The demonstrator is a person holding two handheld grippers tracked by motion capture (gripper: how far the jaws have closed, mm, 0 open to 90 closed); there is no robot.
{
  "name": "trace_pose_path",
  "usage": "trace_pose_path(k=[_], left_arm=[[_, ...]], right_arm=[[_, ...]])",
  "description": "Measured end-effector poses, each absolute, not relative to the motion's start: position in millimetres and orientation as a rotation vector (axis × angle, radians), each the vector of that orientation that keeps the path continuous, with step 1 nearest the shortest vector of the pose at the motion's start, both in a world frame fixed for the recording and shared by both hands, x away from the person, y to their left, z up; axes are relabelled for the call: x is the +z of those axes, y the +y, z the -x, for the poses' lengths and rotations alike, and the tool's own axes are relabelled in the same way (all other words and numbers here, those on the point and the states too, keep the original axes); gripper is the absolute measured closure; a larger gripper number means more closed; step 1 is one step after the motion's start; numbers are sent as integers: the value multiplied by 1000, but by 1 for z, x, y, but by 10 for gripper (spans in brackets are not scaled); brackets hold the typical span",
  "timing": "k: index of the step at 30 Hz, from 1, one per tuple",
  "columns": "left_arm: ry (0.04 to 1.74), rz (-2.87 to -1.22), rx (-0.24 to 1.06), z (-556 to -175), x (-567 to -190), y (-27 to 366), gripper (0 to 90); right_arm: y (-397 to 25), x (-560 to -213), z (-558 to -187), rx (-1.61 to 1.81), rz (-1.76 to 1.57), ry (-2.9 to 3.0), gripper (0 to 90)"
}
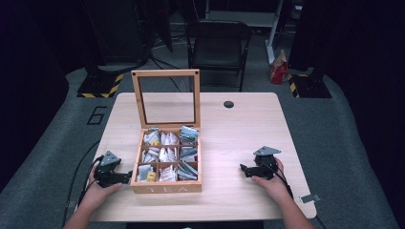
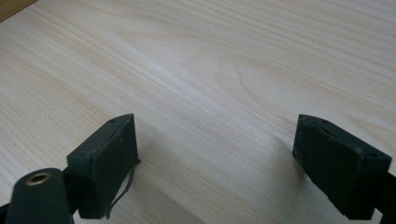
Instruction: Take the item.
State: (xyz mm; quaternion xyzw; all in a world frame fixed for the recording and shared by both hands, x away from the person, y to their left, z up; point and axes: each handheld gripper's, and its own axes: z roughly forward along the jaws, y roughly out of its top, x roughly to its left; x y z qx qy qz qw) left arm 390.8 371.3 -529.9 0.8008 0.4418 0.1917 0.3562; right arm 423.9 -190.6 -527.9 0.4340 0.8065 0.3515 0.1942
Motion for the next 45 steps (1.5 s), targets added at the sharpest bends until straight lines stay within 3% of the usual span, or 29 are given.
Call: trace_pose_path(k=[26, 33, 45], left_arm=[[1140, -2069, 495, -391, -530, 371, 145], [1140, -2055, 505, -391, -531, 371, 145], [1140, -2062, 502, -391, -530, 371, 145]], right_arm=[[-190, -528, -423, 1004, -1242, 2245, 156], [-193, -526, -423, 999, -1263, 2222, 271], [-188, -508, -417, 1043, -1240, 2205, 289]])
